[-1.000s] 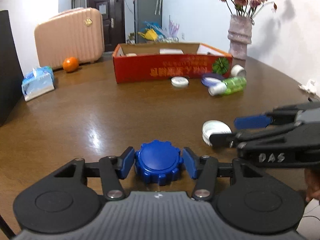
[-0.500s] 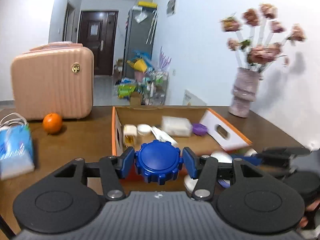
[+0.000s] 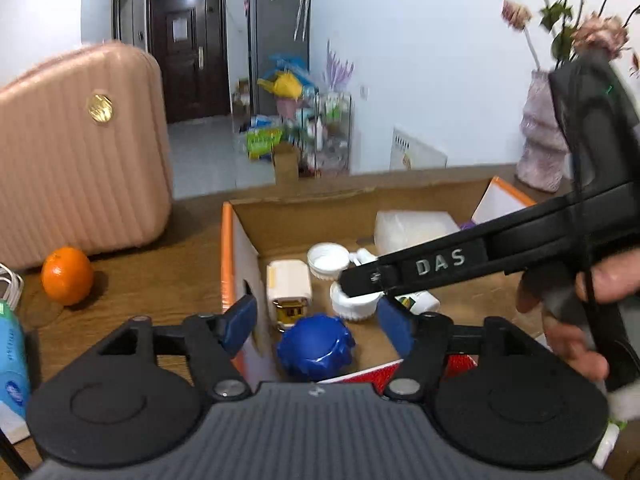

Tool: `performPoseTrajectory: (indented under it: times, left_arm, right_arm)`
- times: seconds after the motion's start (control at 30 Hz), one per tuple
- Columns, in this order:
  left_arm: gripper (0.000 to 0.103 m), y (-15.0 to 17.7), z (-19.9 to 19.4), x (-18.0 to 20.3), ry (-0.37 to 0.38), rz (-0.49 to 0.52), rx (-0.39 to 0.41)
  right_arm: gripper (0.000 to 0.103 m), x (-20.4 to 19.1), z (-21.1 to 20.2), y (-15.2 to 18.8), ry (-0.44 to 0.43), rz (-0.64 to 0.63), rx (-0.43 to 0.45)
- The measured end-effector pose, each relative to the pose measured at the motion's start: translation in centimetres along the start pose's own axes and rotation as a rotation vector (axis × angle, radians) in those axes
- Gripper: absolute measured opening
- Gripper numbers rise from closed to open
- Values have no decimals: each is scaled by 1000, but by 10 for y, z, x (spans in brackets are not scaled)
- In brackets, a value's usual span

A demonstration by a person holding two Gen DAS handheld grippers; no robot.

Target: Organize rigid objects

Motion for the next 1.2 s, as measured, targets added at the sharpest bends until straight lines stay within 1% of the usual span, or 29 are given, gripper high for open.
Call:
performPoseTrajectory:
  times: [0.03,0.07,0.1,0.17,0.23,0.3,0.4,0.47,0.57,0.6,0.67,0.73,0.83,0.9,1.0,1.2]
  left_arm:
    - [72,1,-7,-4,-8,0,12]
    - [74,3,-17,-9,-16,-7,25]
    - [79,4,-25,-13,-19,-20,32]
    - [82,10,-43,-20,-35,-46,42]
    - [83,20,-61,-22,-66,-64,51]
    - [85,33,-83,-18,-87,-59,70]
    - [91,55,-115,-9,-91,-65,98]
    - [91,75,-135,0,-104,-67,98]
    - [93,103,-159,14,-135,-58,99]
    - [96,112,-168,19,-137,-61,99]
    - [98,131,-183,31,-118,-72,95]
    - [98,148,-192,40,-113,-89,81]
    - [99,176,-202,48,-137,-112,46]
    - [99,190,-208,51,-152,-117,23]
    - [99,207,-223,57,-160,-125,15]
    - [100,217,-250,77,-156,-108,43]
  right_arm:
    - [51,1,-5,0,7,-3,17]
    - [51,0,-11,2,10,-14,33]
    - [53,-2,-20,5,12,-28,46]
    - [60,-5,-45,13,16,-80,91]
    - [71,-7,-70,26,15,-139,114]
    - [75,-9,-94,48,-4,-181,103]
    - [80,-9,-123,86,-48,-163,87]
    - [81,-7,-141,114,-51,-128,94]
    - [82,-6,-161,154,3,-96,108]
    - [82,-7,-169,167,13,-94,111]
    - [82,-10,-180,193,20,-72,111]
    - [84,-9,-188,209,26,-58,114]
    - [86,-10,-206,233,93,-68,149]
    - [86,-11,-214,249,132,-77,147]
    - [86,-16,-229,272,154,-111,137]
    - [87,-28,-250,303,146,-126,154]
Point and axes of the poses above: each gripper's, at about its wrist camera, not at the fingertips, and z roughly the way its jaws point, x to its right, y to its underside, the point moved 8 cm from there along z, roughly the way its jaws point, and after that the axes turned 6 degrees about -x, right-handed, at the moved point
